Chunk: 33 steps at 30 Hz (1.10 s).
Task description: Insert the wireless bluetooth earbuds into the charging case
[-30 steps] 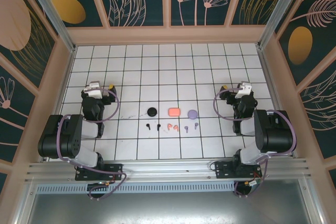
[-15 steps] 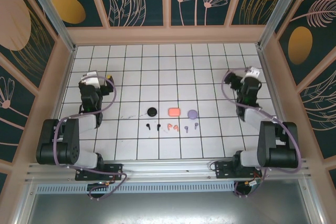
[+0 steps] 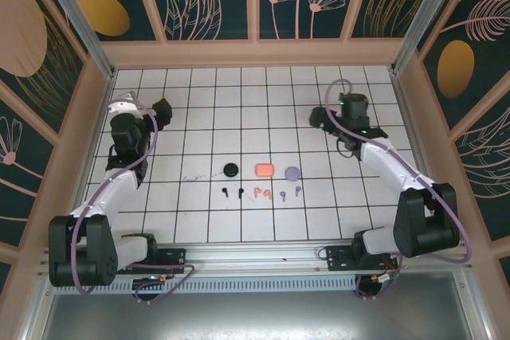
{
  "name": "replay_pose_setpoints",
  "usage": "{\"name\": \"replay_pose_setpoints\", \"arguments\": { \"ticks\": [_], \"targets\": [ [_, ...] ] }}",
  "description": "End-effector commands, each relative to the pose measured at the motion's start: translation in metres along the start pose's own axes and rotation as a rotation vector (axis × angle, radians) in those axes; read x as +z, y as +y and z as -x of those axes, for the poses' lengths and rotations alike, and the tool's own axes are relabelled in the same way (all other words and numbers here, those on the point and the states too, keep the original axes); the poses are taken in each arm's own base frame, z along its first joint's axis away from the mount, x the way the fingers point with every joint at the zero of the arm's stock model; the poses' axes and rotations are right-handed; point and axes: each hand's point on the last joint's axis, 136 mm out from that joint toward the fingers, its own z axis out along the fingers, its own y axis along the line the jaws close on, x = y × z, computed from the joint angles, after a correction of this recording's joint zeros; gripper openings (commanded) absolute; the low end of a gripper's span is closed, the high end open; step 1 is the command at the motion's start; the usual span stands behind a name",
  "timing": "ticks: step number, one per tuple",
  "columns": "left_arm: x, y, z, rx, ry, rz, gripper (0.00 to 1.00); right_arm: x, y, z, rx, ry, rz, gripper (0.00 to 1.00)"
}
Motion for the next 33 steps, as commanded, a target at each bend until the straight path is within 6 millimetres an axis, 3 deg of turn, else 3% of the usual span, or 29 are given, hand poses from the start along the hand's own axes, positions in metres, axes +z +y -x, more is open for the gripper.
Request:
{"name": "replay_pose_setpoints", "arguments": {
  "ticks": [1,8,16,22,33],
  "targets": [
    [-0.003,-0.022,-0.023,-0.205,0.164,-0.093,0.99,0.000,0.005,-0.049,-0.084,0.181,-0.099,0.92],
    [-0.015,-0.091,-0.044,-0.205,0.254,-0.265,0.99,0.000,0.032,-0.104,-0.232,0.333,-0.083,0.91],
    [-0.018,-0.147,-0.088,-0.203,0.389,-0.378,0.99,0.003,0.042,-0.148,-0.389,0.483,-0.080,0.88],
    [-0.018,-0.165,-0.099,-0.186,0.419,-0.394,0.99,0.005,0.044,-0.167,-0.457,0.538,-0.107,0.85],
    [-0.017,-0.169,-0.103,-0.167,0.435,-0.393,0.99,0.010,0.036,-0.182,-0.496,0.594,-0.127,0.79]
  ]
}}
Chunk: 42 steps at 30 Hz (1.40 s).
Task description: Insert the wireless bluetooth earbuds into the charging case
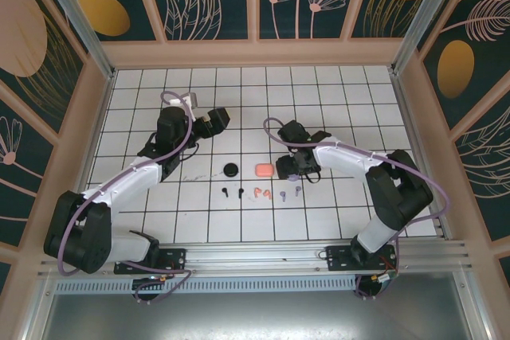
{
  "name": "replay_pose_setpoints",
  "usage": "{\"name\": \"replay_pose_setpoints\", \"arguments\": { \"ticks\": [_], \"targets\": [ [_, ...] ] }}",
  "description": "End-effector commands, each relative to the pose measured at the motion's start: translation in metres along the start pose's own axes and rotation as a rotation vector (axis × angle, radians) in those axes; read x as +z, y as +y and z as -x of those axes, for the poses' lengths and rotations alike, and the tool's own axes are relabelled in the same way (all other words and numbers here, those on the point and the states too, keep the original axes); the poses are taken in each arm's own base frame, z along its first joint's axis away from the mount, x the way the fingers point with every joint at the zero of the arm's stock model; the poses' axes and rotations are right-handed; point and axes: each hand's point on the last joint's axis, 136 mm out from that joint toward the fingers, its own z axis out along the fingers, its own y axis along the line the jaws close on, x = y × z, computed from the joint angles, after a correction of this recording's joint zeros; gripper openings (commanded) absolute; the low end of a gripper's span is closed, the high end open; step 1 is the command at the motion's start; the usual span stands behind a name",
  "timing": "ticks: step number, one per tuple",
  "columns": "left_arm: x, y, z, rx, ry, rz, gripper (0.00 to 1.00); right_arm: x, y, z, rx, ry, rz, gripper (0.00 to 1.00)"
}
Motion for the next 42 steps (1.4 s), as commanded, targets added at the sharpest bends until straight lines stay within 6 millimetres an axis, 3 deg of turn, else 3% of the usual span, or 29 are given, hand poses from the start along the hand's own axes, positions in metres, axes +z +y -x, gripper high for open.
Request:
{"name": "replay_pose_setpoints", "arguments": {
  "ticks": [1,26,40,42],
  "targets": [
    [0.004,-0.004,0.003,0.000,0.002,0.006,0.99,0.002,0.001,-0.002,-0.035,0.028,-0.013,0.78],
    [0.007,-0.005,0.000,0.008,0.013,0.003,0.99,0.020,0.009,-0.001,-0.044,0.053,-0.013,0.68],
    [0.008,-0.002,-0.003,0.000,0.019,0.011,0.99,0.018,0.018,-0.005,-0.036,0.068,0.015,0.47],
    [0.006,-0.011,-0.001,-0.029,0.021,-0.024,0.99,0.012,0.019,-0.002,-0.018,0.055,0.017,0.46]
  ]
}}
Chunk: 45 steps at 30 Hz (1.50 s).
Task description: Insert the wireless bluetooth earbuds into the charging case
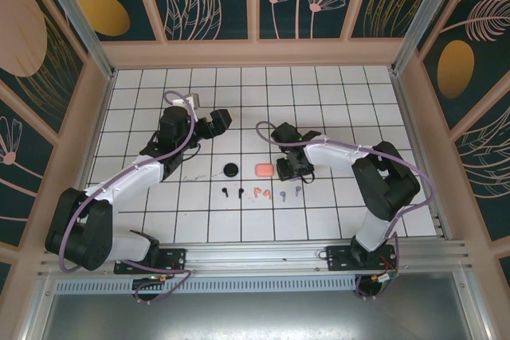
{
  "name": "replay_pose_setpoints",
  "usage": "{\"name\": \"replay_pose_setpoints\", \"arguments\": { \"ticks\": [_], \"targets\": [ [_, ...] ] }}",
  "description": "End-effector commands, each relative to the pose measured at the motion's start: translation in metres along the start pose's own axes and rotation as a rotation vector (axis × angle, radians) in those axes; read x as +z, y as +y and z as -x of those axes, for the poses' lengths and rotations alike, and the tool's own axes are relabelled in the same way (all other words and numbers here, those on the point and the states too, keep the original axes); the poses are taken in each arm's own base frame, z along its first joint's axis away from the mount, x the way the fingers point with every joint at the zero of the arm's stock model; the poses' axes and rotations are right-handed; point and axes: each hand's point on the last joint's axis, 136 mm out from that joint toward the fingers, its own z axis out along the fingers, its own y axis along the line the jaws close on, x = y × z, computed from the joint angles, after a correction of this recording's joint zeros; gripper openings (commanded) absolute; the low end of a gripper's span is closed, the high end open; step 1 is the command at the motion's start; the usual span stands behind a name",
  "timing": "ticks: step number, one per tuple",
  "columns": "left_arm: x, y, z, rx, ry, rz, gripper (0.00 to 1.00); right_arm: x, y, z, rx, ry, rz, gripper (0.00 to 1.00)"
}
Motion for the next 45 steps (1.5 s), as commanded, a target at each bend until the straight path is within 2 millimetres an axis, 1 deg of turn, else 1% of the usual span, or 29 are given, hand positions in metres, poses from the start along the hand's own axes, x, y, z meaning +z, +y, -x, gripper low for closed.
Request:
{"name": "replay_pose_setpoints", "arguments": {
  "ticks": [1,2,5,7,10,11,12,15,18,22,24,26,29,32,33,39,45],
  "targets": [
    [-0.002,-0.020,0.009,-0.045,-0.010,-0.070,0.99,-0.014,0.007,0.004,0.030,-0.017,0.028,0.46],
    [-0.005,-0.028,0.013,-0.069,-0.018,-0.102,0.99,-0.020,0.007,0.007,0.045,-0.033,0.034,0.46],
    [-0.011,-0.050,0.020,-0.101,-0.034,-0.191,0.99,-0.045,0.005,0.026,0.132,-0.112,0.077,0.46],
    [-0.008,-0.054,0.020,-0.094,-0.038,-0.214,0.99,-0.063,0.000,0.045,0.208,-0.175,0.121,0.46],
    [-0.001,-0.055,0.013,-0.107,-0.029,-0.263,0.99,-0.088,-0.005,0.075,0.320,-0.267,0.220,0.46],
    [0.003,-0.057,0.010,-0.116,-0.028,-0.289,0.99,-0.097,-0.003,0.085,0.353,-0.295,0.265,0.45],
    [0.007,-0.058,0.006,-0.122,-0.026,-0.308,0.99,-0.105,-0.012,0.098,0.415,-0.326,0.304,0.45],
    [0.019,-0.064,-0.008,-0.119,-0.016,-0.351,0.99,-0.124,-0.019,0.128,0.552,-0.389,0.426,0.45],
    [0.034,-0.075,-0.024,-0.122,0.001,-0.394,0.99,-0.136,-0.023,0.153,0.666,-0.421,0.527,0.45],
    [0.051,-0.093,-0.046,-0.113,0.031,-0.436,0.96,-0.146,-0.021,0.175,0.796,-0.435,0.623,0.45],
    [0.058,-0.102,-0.052,-0.101,0.030,-0.446,0.92,-0.147,-0.019,0.180,0.876,-0.428,0.660,0.45],
    [0.068,-0.104,-0.064,-0.095,0.037,-0.444,0.88,-0.147,-0.020,0.181,0.943,-0.425,0.676,0.45],
    [0.074,-0.110,-0.070,-0.086,0.021,-0.455,0.80,-0.148,-0.023,0.179,1.017,-0.425,0.678,0.45],
    [0.081,-0.113,-0.073,-0.085,0.007,-0.460,0.70,-0.150,-0.026,0.176,1.065,-0.429,0.676,0.45],
    [0.083,-0.115,-0.074,-0.084,0.007,-0.466,0.69,-0.150,-0.027,0.175,1.079,-0.426,0.671,0.45],
    [0.092,-0.125,-0.073,-0.074,-0.011,-0.489,0.69,-0.150,-0.028,0.170,1.107,-0.424,0.647,0.45],
    [0.101,-0.130,-0.068,-0.055,-0.019,-0.488,0.67,-0.153,-0.019,0.168,1.094,-0.422,0.662,0.45]
  ]
}}
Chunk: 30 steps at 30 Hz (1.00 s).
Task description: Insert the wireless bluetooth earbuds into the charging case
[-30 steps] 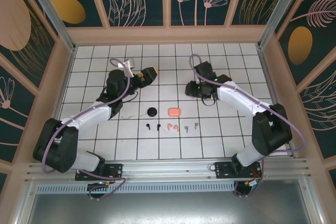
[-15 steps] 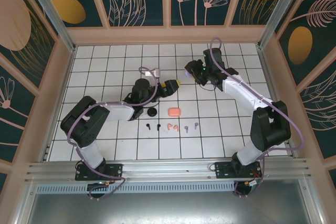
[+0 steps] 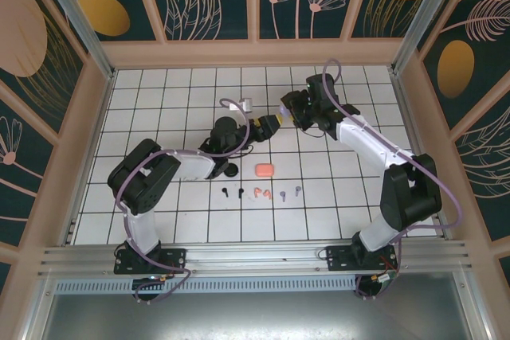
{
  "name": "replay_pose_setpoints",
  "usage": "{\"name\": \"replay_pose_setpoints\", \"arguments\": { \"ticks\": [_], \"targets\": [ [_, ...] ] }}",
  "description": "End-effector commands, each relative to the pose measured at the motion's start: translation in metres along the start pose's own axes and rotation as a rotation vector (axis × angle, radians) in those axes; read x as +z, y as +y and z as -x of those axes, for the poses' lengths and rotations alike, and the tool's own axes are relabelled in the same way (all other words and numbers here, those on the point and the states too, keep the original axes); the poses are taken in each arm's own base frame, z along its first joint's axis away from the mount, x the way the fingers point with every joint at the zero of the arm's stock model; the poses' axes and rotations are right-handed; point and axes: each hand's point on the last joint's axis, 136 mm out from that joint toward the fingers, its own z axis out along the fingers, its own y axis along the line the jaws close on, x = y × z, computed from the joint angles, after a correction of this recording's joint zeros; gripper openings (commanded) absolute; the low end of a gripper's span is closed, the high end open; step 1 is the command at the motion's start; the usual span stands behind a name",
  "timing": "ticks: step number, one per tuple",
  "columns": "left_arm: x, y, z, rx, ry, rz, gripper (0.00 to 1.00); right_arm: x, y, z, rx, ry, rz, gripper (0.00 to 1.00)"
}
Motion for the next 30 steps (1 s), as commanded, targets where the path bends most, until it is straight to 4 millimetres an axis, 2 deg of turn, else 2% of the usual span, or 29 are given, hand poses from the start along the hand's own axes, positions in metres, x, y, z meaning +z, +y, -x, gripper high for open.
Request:
{"name": "replay_pose_setpoints", "arguments": {
  "ticks": [1,5,8,19,27,29,30],
  "targets": [
    [0.010,-0.011,0.009,0.042,-0.036,-0.040,0.66,-0.012,0.011,-0.006,0.005,-0.012,0.036,0.45],
    [0.015,-0.008,0.006,0.044,-0.021,-0.039,0.63,-0.013,0.016,-0.012,-0.003,-0.005,0.047,0.45],
    [0.021,-0.015,0.012,0.053,-0.032,-0.058,0.60,-0.013,0.018,-0.016,-0.008,-0.002,0.051,0.45],
    [0.022,-0.015,0.012,0.069,-0.030,-0.060,0.45,-0.013,0.018,-0.023,-0.013,-0.004,0.049,0.45],
    [0.021,-0.015,0.011,0.067,-0.030,-0.064,0.24,-0.013,0.020,-0.025,-0.009,0.001,0.060,0.46],
    [0.021,-0.016,0.011,0.065,-0.031,-0.067,0.19,-0.014,0.023,-0.025,-0.012,0.001,0.071,0.52],
    [0.021,-0.016,0.011,0.063,-0.028,-0.069,0.16,-0.016,0.026,-0.023,-0.016,-0.004,0.080,0.62]
  ]
}}
